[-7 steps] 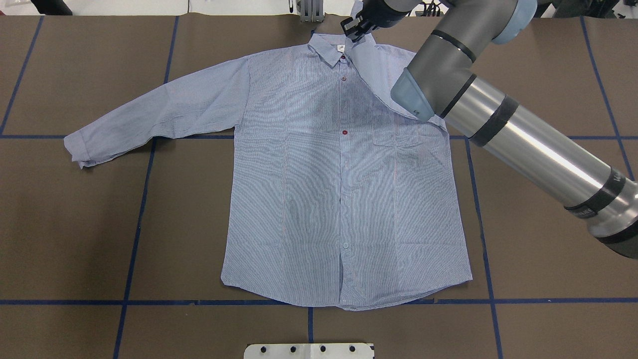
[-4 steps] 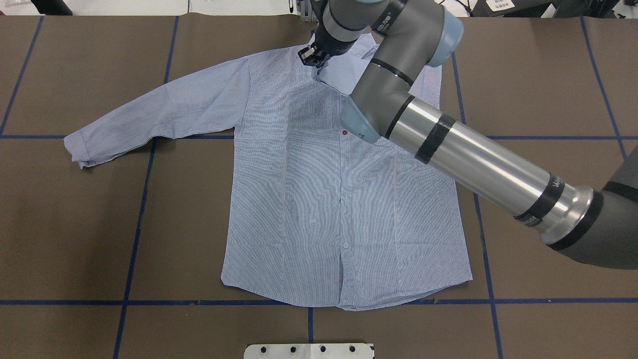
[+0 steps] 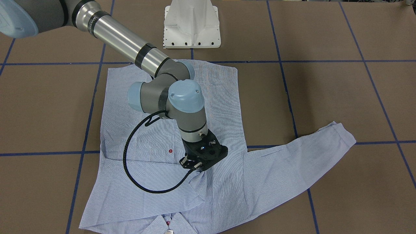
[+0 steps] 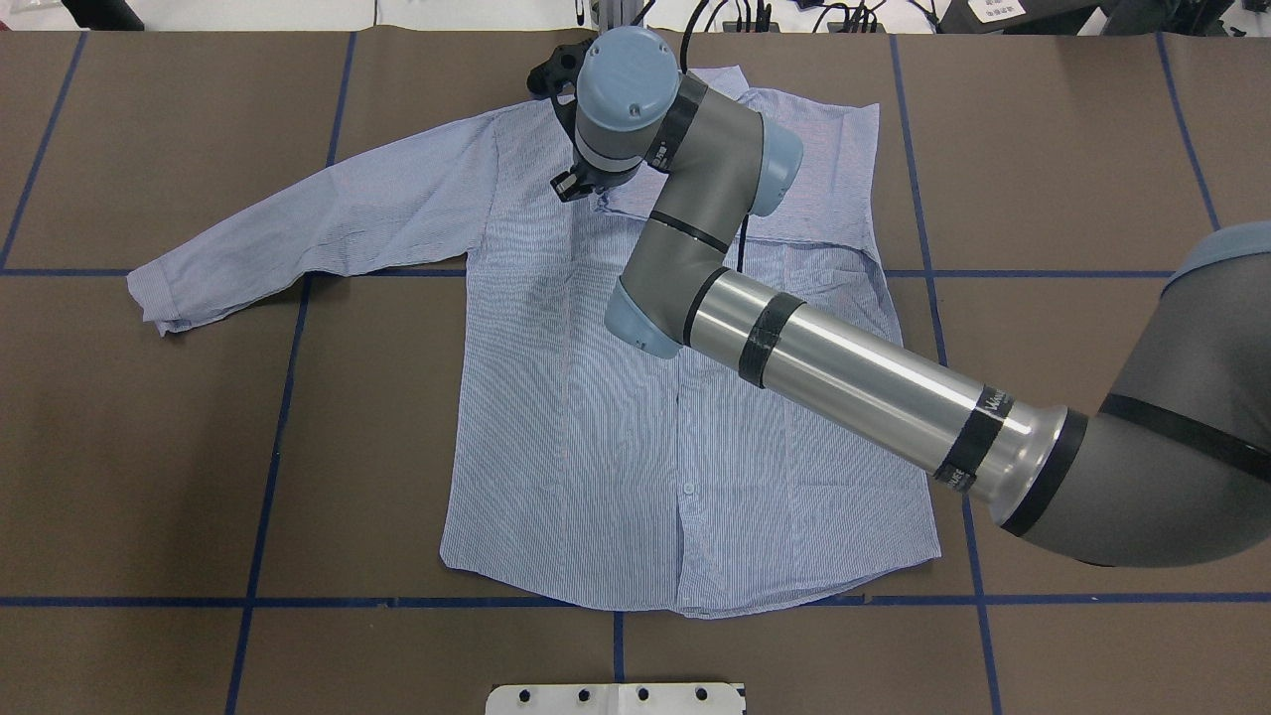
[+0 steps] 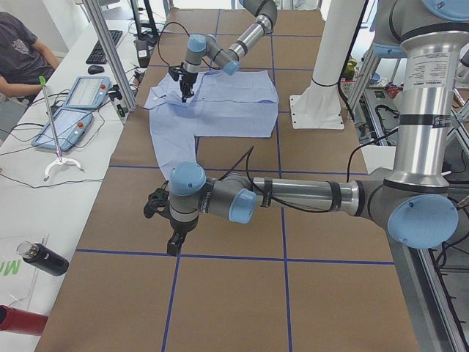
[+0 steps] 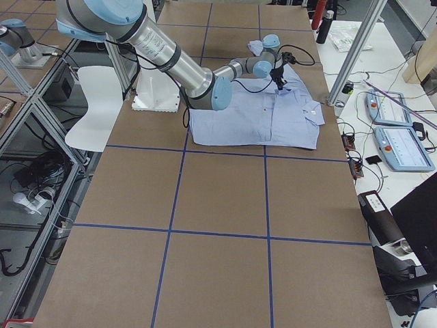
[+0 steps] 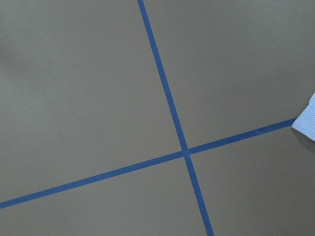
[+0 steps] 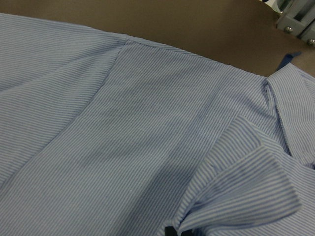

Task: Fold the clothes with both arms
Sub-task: 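Drag the sleeve across the shirt body toward the other sleeve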

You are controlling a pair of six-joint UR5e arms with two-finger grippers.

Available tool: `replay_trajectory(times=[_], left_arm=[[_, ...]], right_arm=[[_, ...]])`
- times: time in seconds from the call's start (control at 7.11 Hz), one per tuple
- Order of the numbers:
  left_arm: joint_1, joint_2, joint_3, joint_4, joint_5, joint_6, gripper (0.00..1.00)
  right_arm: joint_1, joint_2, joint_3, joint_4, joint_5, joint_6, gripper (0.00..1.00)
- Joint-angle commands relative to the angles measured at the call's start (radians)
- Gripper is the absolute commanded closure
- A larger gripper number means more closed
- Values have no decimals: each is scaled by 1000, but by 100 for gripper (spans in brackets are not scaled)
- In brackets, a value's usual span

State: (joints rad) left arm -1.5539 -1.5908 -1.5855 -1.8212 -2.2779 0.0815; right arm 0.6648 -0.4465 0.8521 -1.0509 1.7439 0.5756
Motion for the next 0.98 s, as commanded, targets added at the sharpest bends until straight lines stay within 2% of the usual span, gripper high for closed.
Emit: replay_trajectory(times=[0.0, 0.14, 0.7, 0.84], left_arm=[[0, 0, -2, 0, 0, -2, 0], [0, 0, -1, 0, 0, -3, 0], [0, -2, 2, 0, 0, -3, 0], [0, -2, 2, 0, 0, -5, 0]], right_arm=[[-25, 8, -22, 12, -47, 3, 10], [-31, 9, -22, 31, -59, 21, 1], [-42, 20, -22, 31, -73, 33, 1], [-37, 12, -22, 64, -75, 120, 1]])
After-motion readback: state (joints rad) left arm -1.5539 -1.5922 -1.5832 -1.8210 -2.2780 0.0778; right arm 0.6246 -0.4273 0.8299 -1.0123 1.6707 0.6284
